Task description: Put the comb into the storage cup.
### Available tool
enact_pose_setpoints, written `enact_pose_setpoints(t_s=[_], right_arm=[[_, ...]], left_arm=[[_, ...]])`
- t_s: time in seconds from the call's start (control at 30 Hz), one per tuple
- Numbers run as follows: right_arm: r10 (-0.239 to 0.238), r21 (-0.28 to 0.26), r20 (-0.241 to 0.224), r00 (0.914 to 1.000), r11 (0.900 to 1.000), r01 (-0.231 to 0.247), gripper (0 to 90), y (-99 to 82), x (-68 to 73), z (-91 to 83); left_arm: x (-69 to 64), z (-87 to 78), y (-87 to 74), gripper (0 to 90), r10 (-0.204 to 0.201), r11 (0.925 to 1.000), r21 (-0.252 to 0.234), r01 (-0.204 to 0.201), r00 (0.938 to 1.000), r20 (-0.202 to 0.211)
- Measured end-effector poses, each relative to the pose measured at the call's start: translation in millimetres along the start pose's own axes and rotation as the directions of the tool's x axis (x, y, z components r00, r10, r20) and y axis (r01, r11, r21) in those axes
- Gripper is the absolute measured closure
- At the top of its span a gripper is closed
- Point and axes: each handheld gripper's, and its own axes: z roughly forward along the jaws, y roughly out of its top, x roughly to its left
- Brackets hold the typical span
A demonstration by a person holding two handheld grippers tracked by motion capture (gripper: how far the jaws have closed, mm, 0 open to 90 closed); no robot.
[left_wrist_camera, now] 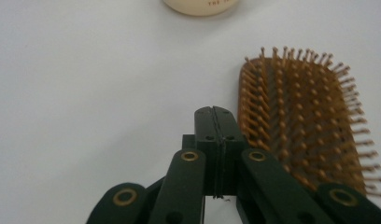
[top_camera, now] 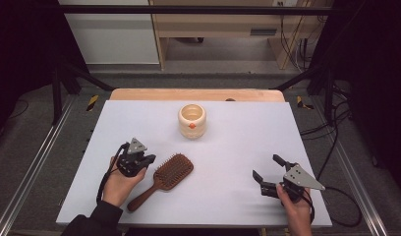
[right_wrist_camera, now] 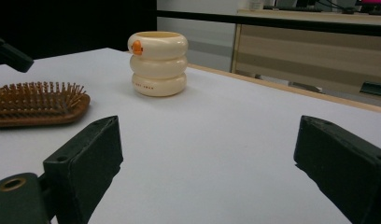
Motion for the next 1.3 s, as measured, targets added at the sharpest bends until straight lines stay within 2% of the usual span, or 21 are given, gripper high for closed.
enact_pose_setpoints(t_s=[0.17, 0.27, 0.37, 0.4, 0.5, 0.53, 0.63, 0.7, 0.8, 0.93, 1.3], right_arm=[[-0.006, 0.004, -0.001, 1.0, 1.0, 0.006, 7.9, 0.2, 0.5, 1.1], [-0.003, 0.003, 0.002, 1.0, 1.0, 0.003, 7.9, 0.3, 0.3, 1.2], [-0.004, 0.003, 0.002, 1.0, 1.0, 0.004, 8.0, 0.4, 0.2, 1.4], [-0.004, 0.003, 0.002, 1.0, 1.0, 0.004, 8.0, 0.4, 0.2, 1.4], [-0.005, 0.002, 0.001, 1.0, 1.0, 0.005, 7.9, 0.7, 0.2, 1.5], [-0.007, 0.005, 0.002, 1.0, 1.0, 0.007, 7.8, 0.6, 0.5, 1.3], [-0.006, 0.004, 0.003, 1.0, 1.0, 0.006, 7.6, 0.8, 0.9, 0.9], [-0.006, 0.005, 0.003, 1.0, 1.0, 0.006, 7.6, 0.7, 0.7, 1.2], [-0.012, 0.004, 0.002, 0.9999, 0.9999, 0.012, 7.6, 0.5, 0.6, 1.3], [-0.009, 0.005, 0.0, 1.0, 0.9999, 0.009, 7.6, 0.7, 1.1, 1.2], [-0.006, 0.007, 0.001, 1.0, 1.0, 0.006, 7.5, 0.6, 1.0, 1.5]], left_arm=[[-6.0, -15.2, -9.7, 81.9, 0.014, 0.9999, -0.003, -0.014, 0.9998, -0.011], [-11.1, -23.6, -12.7, 72.5, 0.026, 0.9996, -0.012, -0.026, 0.9993, -0.027], [-14.5, -29.1, -14.1, 58.6, 0.027, 0.9994, -0.022, -0.028, 0.9989, -0.038], [-16.0, -31.7, -14.8, 58.6, 0.026, 0.9992, -0.03, -0.027, 0.9989, -0.039], [-20.0, -37.5, -16.1, 44.9, 0.023, 0.999, -0.037, -0.025, 0.9985, -0.051], [-20.9, -38.7, -16.4, 35.9, 0.024, 0.9991, -0.034, -0.026, 0.9983, -0.053], [-23.4, -38.9, -17.5, 24.8, 0.009, 0.9998, -0.015, -0.009, 0.9994, -0.035], [-26.5, -36.3, -18.2, 16.4, 0.002, 0.9996, 0.027, -0.001, 0.9998, -0.021], [-28.9, -34.5, -18.4, 12.8, 0.01, 0.9988, 0.049, -0.009, 0.9998, -0.018], [-33.9, -28.5, -19.6, 9.2, 0.041, 0.9933, 0.108, -0.04, 0.9992, -0.005], [-34.6, -22.4, -22.3, 8.7, 0.042, 0.9847, 0.168, -0.047, 0.9986, 0.03]])
